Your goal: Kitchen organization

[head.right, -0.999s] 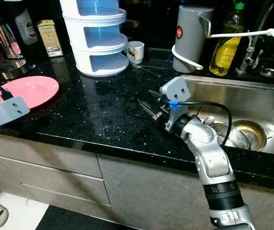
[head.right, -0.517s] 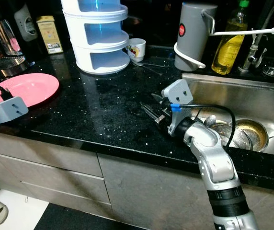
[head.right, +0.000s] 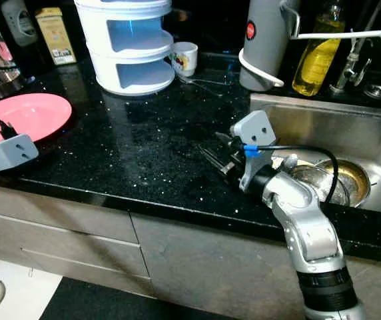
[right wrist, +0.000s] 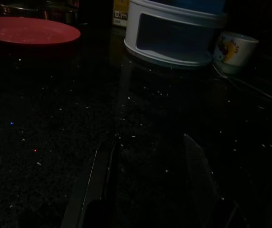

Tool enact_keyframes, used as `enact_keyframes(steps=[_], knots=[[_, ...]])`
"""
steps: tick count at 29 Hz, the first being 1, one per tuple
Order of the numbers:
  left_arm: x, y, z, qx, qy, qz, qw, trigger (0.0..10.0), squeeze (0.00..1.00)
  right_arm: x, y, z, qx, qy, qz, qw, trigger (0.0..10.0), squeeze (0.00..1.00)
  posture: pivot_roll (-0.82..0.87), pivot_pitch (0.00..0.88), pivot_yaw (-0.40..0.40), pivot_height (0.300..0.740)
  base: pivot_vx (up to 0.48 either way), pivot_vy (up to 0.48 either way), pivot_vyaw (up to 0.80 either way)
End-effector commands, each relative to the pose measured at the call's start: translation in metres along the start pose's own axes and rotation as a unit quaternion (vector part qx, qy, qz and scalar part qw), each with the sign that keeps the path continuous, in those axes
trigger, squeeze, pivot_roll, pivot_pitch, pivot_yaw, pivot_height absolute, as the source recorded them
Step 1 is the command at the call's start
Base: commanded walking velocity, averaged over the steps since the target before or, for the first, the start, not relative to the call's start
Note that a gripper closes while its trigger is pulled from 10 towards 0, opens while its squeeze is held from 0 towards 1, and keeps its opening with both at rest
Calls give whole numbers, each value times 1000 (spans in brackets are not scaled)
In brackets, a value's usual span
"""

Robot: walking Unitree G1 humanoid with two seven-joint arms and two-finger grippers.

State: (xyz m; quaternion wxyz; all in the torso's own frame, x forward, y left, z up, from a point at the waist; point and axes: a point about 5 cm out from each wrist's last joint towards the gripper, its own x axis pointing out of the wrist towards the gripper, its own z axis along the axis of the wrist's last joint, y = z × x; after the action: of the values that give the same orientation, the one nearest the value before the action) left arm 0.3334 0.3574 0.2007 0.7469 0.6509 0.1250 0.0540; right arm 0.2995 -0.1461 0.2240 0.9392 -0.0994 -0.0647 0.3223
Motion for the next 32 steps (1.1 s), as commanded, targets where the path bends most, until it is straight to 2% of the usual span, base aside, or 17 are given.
enact_keyframes(steps=[1,11,16,18,19,22,23,25,28,32], knots=[[-1,-8,-4,9,7,-19,1000,0,0,-4,-1,2,0,-1,-3,1000,10000,0,-92,125,-63,740,0,0,0],[1,-2,-1,11,-3,-11,1000,0,0,-3,-2,4,5,-5,-9,1000,10000,0,-86,110,-58,740,0,0,0],[1,-5,8,0,-28,-12,1000,0,0,-1,-4,8,29,-27,-20,999,10000,0,-81,90,-52,740,0,0,0],[1,-5,19,-5,-55,-13,998,0,0,0,-5,10,40,-38,-25,998,10000,0,-80,83,-51,740,0,0,0],[0,-2,33,-9,-89,-13,996,0,0,1,-7,11,52,-45,-32,997,10000,0,-77,70,-48,740,0,0,0],[-3,3,58,-17,-148,-22,989,0,0,2,-9,12,69,-50,-44,995,10000,0,-68,55,-45,740,0,0,0],[-3,3,58,-17,-148,-22,989,0,0,2,-9,12,69,-50,-44,995,10000,0,-68,55,-45,740,0,0,0],[-7,5,77,-18,-199,-46,979,0,0,3,-11,10,77,-45,-52,995,10000,0,-65,44,-42,740,0,0,0],[-9,6,86,-8,-227,-63,972,0,0,3,-11,8,79,-40,-55,995,10000,0,-62,38,-37,740,0,0,0],[-19,14,109,24,-299,-97,949,0,0,3,-12,6,88,-37,-60,994,10000,0,-54,15,-26,740,0,0,0]])
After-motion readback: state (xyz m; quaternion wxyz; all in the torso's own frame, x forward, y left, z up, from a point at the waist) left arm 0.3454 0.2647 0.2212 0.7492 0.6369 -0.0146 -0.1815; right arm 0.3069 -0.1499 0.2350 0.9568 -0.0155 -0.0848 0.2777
